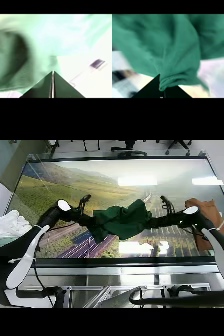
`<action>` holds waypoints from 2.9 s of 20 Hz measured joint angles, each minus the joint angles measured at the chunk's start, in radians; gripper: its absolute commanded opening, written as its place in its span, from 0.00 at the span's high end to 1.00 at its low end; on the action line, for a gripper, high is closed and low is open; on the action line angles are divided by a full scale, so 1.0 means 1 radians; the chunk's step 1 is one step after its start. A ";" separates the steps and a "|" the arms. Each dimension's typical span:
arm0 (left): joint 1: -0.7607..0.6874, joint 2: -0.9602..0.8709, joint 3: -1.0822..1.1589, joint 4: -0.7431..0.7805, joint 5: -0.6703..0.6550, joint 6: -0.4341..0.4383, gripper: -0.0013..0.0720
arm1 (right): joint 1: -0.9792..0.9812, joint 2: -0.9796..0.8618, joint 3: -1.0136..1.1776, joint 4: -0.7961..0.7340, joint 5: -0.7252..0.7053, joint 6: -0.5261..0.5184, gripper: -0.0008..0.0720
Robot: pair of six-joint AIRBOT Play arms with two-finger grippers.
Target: Fold the shirts.
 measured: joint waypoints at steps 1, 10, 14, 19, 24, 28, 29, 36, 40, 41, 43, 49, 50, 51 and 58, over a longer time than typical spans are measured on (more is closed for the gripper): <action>0.003 0.042 0.026 0.000 -0.014 0.002 0.96 | -0.013 0.040 0.032 0.036 0.038 -0.002 0.95; 0.014 0.458 0.298 -0.005 -0.087 -0.013 0.96 | -0.144 0.396 0.408 0.192 0.165 0.020 0.95; -0.021 0.500 0.170 -0.003 -0.089 -0.040 0.95 | -0.154 0.424 0.381 0.113 0.215 0.077 0.95; -0.145 0.449 -0.154 -0.081 0.111 -0.059 0.07 | -0.158 0.421 0.291 0.071 0.233 0.097 0.95; -0.318 0.222 -0.311 -0.279 0.343 -0.013 0.07 | -0.158 0.415 0.268 0.017 0.214 0.100 0.95; -0.436 0.003 -0.244 -0.366 0.437 0.015 0.07 | -0.158 0.414 0.264 -0.010 0.202 0.100 0.95; -0.459 -0.044 -0.210 -0.376 0.446 0.020 0.07 | -0.158 0.413 0.264 -0.013 0.201 0.101 0.95; -0.527 -0.324 0.074 -0.404 0.399 0.025 0.53 | -0.158 0.411 0.263 -0.022 0.191 0.104 0.95; -0.508 -0.379 0.203 -0.403 0.315 0.023 0.96 | -0.158 0.416 0.263 -0.023 0.191 0.104 0.95; -0.497 -0.374 0.226 -0.401 0.294 0.023 0.96 | -0.158 0.419 0.263 -0.023 0.191 0.104 0.95; -0.471 -0.333 0.269 -0.388 0.253 0.026 0.96 | -0.158 0.435 0.266 -0.016 0.185 0.104 0.95; -0.358 -0.021 0.405 -0.328 0.113 0.029 0.96 | -0.159 0.517 0.424 -0.006 0.070 0.105 0.95; -0.336 0.052 0.440 -0.327 0.095 0.029 0.96 | -0.159 0.531 0.475 -0.017 0.038 0.105 0.95; -0.314 0.127 0.479 -0.321 0.085 0.028 0.96 | -0.159 0.545 0.524 -0.030 0.007 0.104 0.95; -0.151 0.512 0.705 -0.064 0.077 -0.060 0.96 | -0.159 0.586 0.761 -0.135 -0.123 0.104 0.95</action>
